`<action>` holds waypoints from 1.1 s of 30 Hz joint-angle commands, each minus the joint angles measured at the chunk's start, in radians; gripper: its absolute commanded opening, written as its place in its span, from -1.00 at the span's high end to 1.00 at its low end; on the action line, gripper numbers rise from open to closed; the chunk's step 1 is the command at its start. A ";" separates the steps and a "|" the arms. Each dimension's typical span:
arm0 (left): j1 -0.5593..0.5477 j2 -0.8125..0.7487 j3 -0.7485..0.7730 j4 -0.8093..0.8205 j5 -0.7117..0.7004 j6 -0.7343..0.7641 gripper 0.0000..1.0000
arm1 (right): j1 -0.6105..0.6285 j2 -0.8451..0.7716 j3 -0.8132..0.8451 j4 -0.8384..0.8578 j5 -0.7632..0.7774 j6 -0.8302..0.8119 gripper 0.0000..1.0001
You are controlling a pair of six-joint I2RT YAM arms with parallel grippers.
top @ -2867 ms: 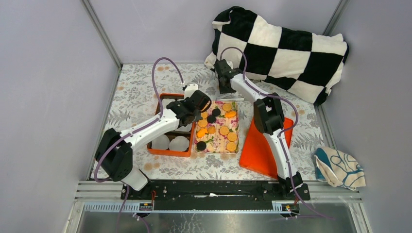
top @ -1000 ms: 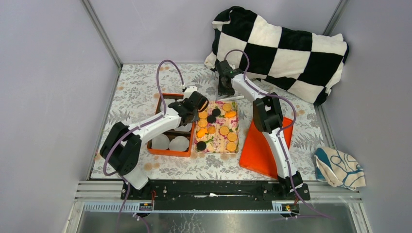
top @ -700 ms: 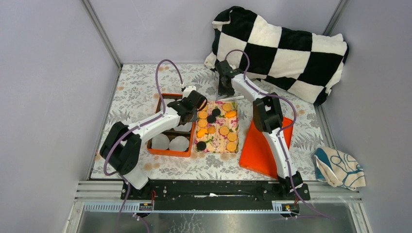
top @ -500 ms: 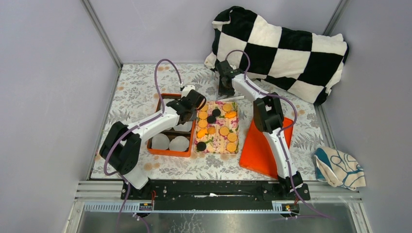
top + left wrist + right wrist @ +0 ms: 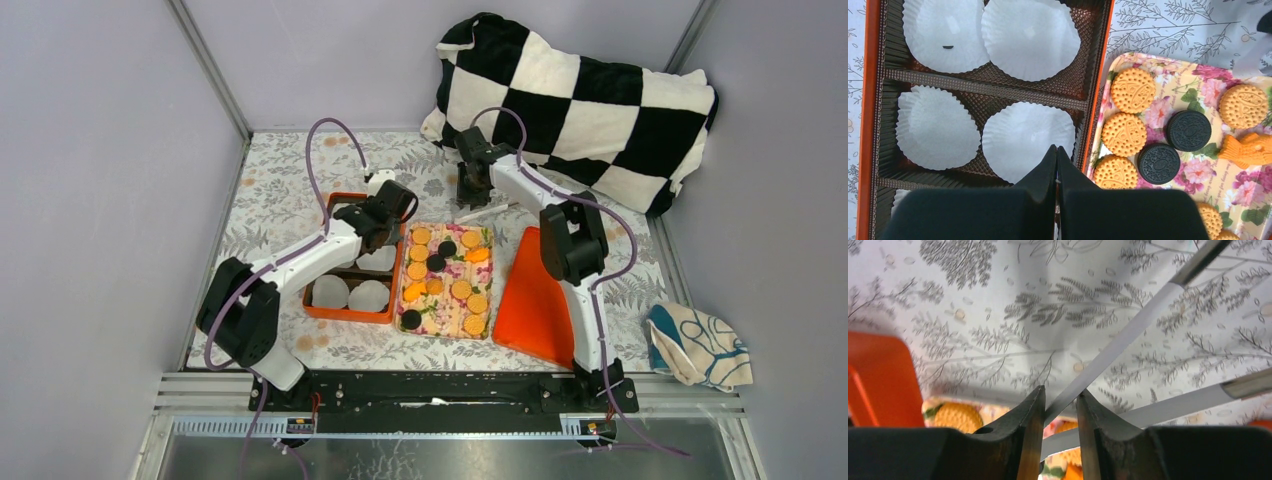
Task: Pack the cookies
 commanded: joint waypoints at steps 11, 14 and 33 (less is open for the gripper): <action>0.005 -0.062 -0.020 0.010 0.032 -0.014 1.00 | 0.039 -0.368 -0.325 0.055 -0.056 -0.087 1.00; 0.005 -0.056 -0.018 0.016 0.049 -0.021 1.00 | 0.080 -0.434 -0.448 0.076 -0.061 -0.083 1.00; 0.005 -0.040 0.000 0.046 0.132 -0.035 1.00 | 0.133 -0.585 -0.664 -0.033 0.209 -0.044 1.00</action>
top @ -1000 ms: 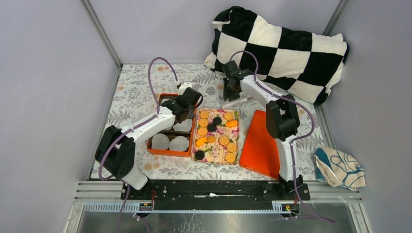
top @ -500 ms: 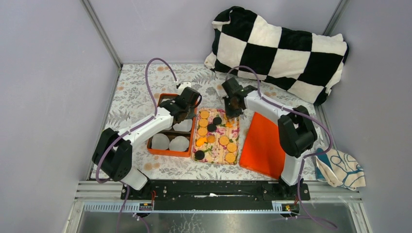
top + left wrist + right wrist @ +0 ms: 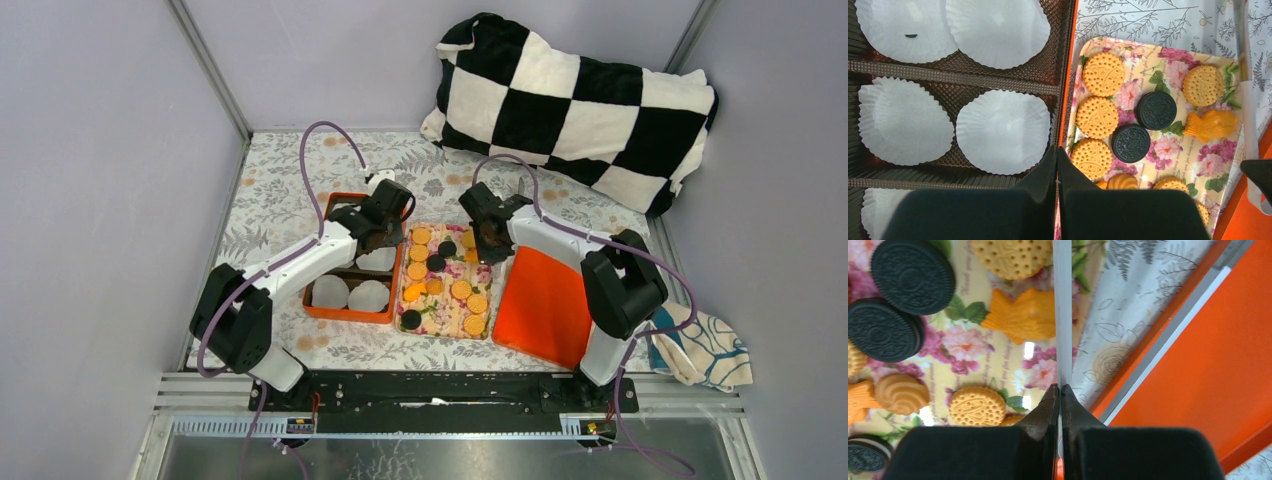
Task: Pack the cookies
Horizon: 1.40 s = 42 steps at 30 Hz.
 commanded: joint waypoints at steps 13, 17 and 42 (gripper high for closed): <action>0.005 0.026 0.068 0.060 0.072 -0.011 1.00 | -0.129 -0.167 -0.133 -0.044 -0.020 -0.001 1.00; 0.003 0.046 0.101 0.063 0.093 -0.012 1.00 | -0.160 -0.202 -0.211 0.005 -0.093 0.017 1.00; -0.007 0.101 0.139 0.097 0.153 -0.009 1.00 | -0.189 -0.377 -0.342 -0.071 0.068 0.216 -0.40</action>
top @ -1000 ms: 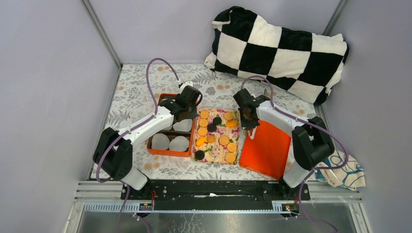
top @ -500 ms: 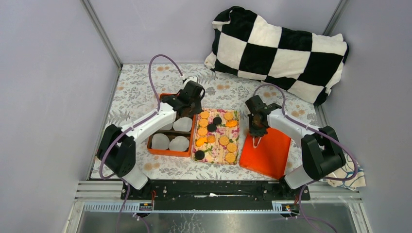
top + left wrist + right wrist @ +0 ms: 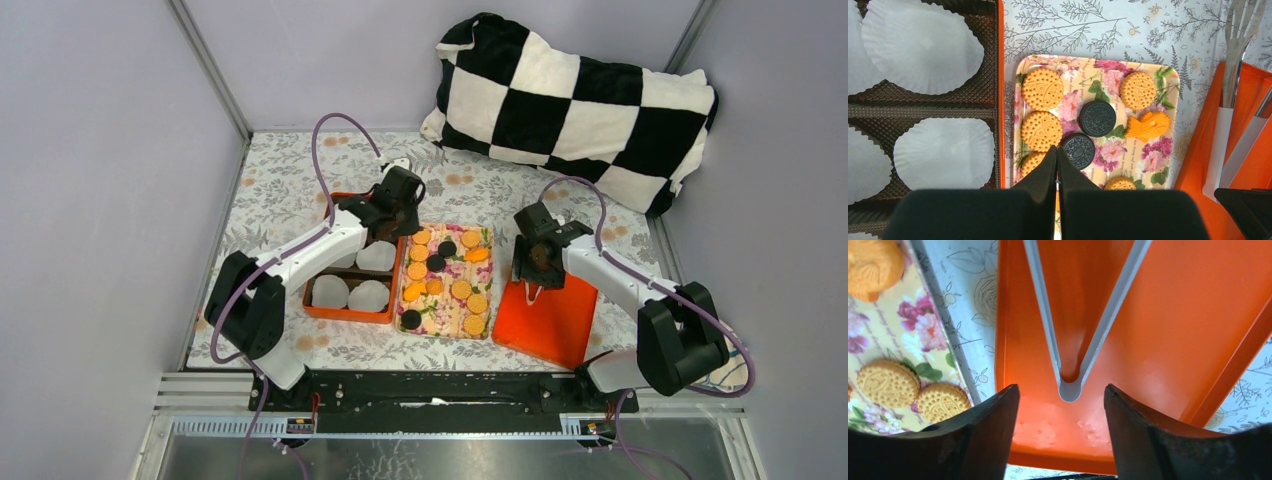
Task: Pack the cookies
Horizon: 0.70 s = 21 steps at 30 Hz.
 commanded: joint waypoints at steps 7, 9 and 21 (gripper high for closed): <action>-0.005 0.014 0.020 0.054 0.022 0.015 1.00 | -0.021 0.106 0.014 -0.011 0.107 0.136 -0.52; -0.005 0.013 0.016 0.058 0.020 0.020 1.00 | -0.039 0.136 0.007 0.034 0.092 0.137 -0.51; -0.005 0.034 0.012 0.063 0.021 0.028 1.00 | -0.170 0.304 0.069 0.150 0.040 0.075 -0.52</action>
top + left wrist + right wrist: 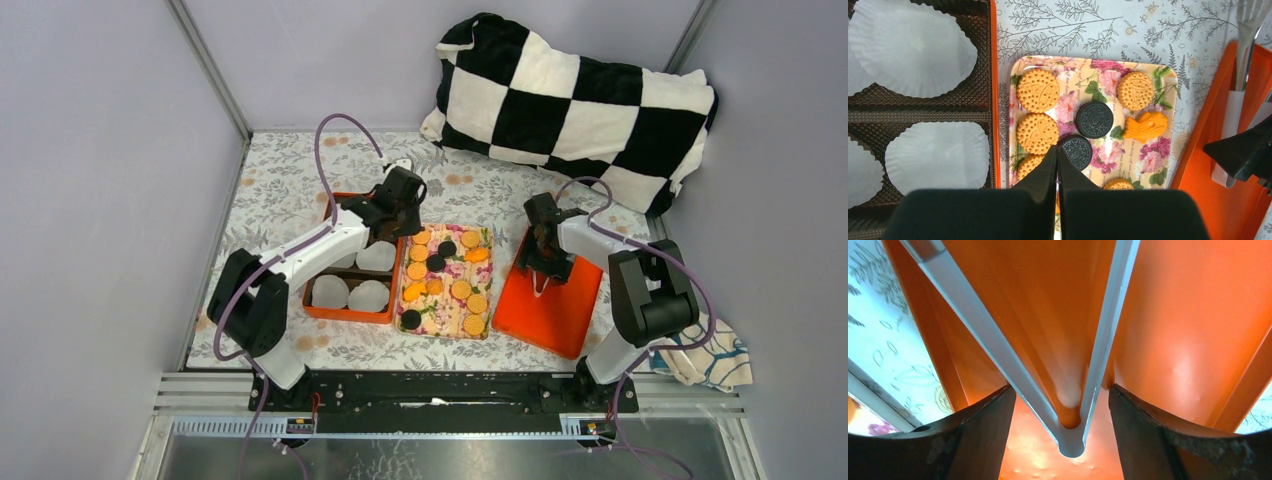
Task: Pack the cookies
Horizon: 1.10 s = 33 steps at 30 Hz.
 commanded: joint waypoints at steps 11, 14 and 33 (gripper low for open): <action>-0.004 0.043 0.008 0.054 0.029 0.017 1.00 | -0.030 0.085 0.067 0.058 0.070 -0.029 -0.67; -0.004 0.052 0.006 0.066 0.057 0.005 1.00 | -0.044 0.099 0.099 0.043 0.069 -0.042 -0.69; -0.005 0.077 -0.017 0.101 0.105 -0.010 1.00 | -0.087 0.184 0.240 0.005 0.110 -0.062 -0.68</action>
